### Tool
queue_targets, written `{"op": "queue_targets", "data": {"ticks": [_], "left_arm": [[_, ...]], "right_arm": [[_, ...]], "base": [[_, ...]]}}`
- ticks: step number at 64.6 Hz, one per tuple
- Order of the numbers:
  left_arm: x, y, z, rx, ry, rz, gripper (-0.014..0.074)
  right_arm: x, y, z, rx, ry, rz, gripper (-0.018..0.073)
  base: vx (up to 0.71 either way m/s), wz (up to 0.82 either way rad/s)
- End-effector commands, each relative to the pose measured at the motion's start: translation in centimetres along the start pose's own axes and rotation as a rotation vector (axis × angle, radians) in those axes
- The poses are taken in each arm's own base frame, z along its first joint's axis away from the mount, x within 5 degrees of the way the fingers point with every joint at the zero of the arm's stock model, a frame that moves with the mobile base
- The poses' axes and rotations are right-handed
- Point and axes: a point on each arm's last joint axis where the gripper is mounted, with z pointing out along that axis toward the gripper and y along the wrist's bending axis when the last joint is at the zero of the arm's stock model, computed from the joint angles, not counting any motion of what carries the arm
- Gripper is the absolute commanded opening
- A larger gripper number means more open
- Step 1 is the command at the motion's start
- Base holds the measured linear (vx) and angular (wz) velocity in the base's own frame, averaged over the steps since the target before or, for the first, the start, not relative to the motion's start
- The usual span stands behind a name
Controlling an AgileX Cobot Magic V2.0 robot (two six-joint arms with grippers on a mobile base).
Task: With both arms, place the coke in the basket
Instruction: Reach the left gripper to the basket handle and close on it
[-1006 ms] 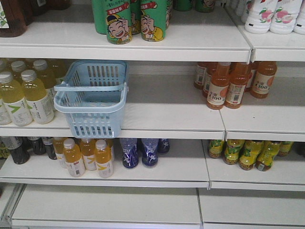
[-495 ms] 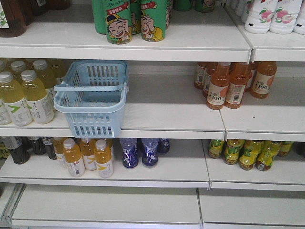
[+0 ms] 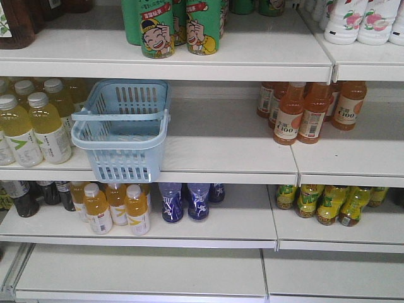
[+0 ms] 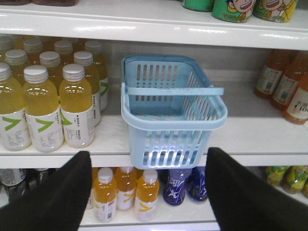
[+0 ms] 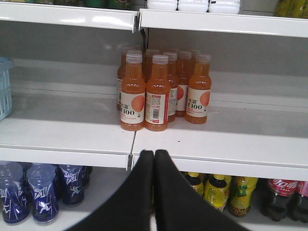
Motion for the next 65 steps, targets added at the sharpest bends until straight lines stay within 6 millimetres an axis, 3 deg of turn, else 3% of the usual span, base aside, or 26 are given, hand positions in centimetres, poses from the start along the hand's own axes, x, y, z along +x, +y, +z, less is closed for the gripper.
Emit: {"op": "queue_targets", "data": {"ticks": [1, 9, 18, 24, 34, 48, 61, 65], "left_arm": [[-2.2, -0.4, -0.3, 0.030, -0.155, -0.091, 0.0489], [-2.4, -0.6, -0.3, 0.074, -0.169, -0.323, 0.0489], [-2.7, -0.6, 1.0, 0.110, -0.149, -0.734, 0.0489], [-2.3, -1.1, 3.3, 0.120, -0.013, -0.908, 0.0489], [-2.1, -1.8, 7.3, 0.111, 0.164, -1.054, 0.0489], [-2.6, -2.1, 12.5, 0.098, 0.242, -1.202, 0.0489], [-1.0, -1.5, 16.2, 0.029, 0.283, -1.559, 0.0489], [-0.6, -1.5, 17.0, 0.015, 0.301, -1.577, 0.0489]], "right_arm": [[-0.5, 0.0, -0.1, 0.010, -0.082, -0.009, -0.0010], [-0.5, 0.0, -0.1, 0.010, -0.082, -0.009, -0.0010], [-0.5, 0.0, -0.1, 0.010, -0.082, -0.009, -0.0010], [-0.5, 0.0, -0.1, 0.010, -0.082, -0.009, -0.0010], [-0.5, 0.0, -0.1, 0.010, -0.082, -0.009, -0.0010], [-0.5, 0.0, -0.1, 0.010, -0.082, -0.009, -0.0010], [-0.5, 0.0, -0.1, 0.010, -0.082, -0.009, -0.0010], [-0.5, 0.0, -0.1, 0.010, -0.082, -0.009, -0.0010]], "base": [[0.00, 0.00], [0.00, 0.00], [0.00, 0.00], [0.00, 0.00], [0.00, 0.00], [0.00, 0.00], [0.00, 0.00], [0.00, 0.00]]}}
